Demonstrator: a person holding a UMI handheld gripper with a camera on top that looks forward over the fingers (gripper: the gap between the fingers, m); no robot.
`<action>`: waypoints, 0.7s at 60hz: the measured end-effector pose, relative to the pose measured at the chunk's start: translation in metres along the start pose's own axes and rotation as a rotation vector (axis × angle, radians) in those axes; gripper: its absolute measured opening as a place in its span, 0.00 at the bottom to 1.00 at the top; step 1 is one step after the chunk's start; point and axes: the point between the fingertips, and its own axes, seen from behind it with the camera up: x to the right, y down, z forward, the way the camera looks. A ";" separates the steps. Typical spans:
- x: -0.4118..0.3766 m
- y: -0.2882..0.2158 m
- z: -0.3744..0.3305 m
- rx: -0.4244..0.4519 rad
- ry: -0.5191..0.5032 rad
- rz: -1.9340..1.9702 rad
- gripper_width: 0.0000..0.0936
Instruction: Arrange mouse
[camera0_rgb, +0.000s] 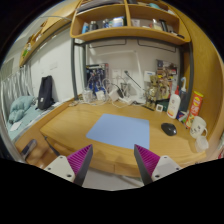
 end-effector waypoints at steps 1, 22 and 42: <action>0.007 0.011 0.007 0.015 0.003 0.005 0.89; 0.173 0.029 0.057 -0.065 0.231 0.099 0.88; 0.271 0.017 0.138 -0.132 0.266 0.126 0.87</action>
